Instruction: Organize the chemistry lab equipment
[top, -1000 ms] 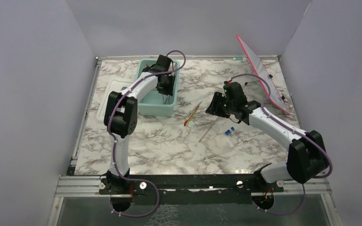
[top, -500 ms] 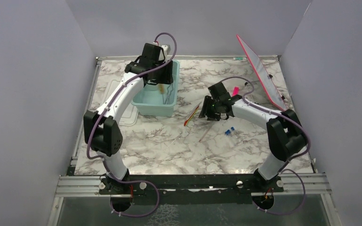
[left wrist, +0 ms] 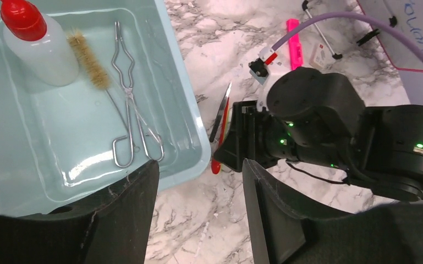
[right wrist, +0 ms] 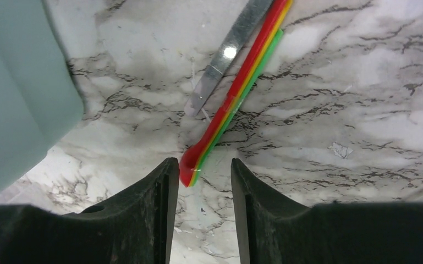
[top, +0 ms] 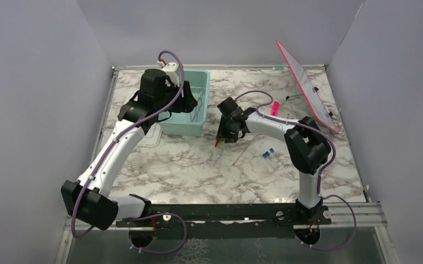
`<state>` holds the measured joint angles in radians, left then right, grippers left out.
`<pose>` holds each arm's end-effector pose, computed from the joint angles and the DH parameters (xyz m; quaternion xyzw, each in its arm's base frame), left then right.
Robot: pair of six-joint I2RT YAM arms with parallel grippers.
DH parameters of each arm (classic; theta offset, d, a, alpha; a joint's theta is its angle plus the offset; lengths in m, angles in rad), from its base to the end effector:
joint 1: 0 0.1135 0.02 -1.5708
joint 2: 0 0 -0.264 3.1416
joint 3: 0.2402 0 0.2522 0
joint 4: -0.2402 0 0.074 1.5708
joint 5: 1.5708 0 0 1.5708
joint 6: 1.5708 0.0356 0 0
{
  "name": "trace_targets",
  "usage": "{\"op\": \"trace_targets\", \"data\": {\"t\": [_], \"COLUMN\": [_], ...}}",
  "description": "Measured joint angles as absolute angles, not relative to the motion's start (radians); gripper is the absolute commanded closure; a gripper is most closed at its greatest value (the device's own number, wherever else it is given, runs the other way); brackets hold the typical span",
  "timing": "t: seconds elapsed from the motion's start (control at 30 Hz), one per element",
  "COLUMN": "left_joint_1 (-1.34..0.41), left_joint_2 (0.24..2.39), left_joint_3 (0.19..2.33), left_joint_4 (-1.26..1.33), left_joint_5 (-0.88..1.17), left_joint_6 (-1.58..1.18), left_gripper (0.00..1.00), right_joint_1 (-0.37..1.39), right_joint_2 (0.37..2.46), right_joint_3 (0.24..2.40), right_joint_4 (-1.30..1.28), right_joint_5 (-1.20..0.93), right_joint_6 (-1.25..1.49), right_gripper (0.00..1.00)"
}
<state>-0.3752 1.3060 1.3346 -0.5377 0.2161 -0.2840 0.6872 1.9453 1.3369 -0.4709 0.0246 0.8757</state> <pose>0.2661 -0.1130 0.3823 0.0936 0.8540 -0.2509 0.4461 0.3125 0.2553 0.1718 0.0943 0.9653 0.1629 0.1811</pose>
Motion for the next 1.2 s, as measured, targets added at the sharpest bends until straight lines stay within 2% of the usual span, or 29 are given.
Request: {"op": "trace_targets", "data": {"t": [0.2,0.53,0.63,0.93,1.2], "left_joint_1": [-0.387,-0.429,-0.439,-0.473,-0.478], "left_joint_2": [1.211,1.177,1.173,1.17,1.164], "left_joint_3": [1.248,1.23,1.237,1.329,1.357], "left_joint_4": [-0.485,-0.475,-0.488,-0.527,-0.592], "left_joint_5": [0.208,0.108,0.071,-0.035,-0.167], "left_joint_6": [-0.303,-0.297,-0.289,-0.253,-0.245], "left_gripper": [0.39,0.38,0.37,0.35,0.34], "right_joint_1": [0.699,0.699,0.699,0.701,0.714], "right_joint_2": [1.991,2.03,2.033,1.998,1.81], "right_joint_3": [1.382,1.435,1.439,1.42,1.419], "right_joint_4": [-0.524,-0.588,-0.596,-0.605,-0.621], "right_joint_5": [0.074,0.119,0.128,0.176,0.225], "right_joint_6": [0.945,1.049,1.07,1.077,1.001], "right_gripper": [0.6,0.91,0.96,1.0,0.99]}}
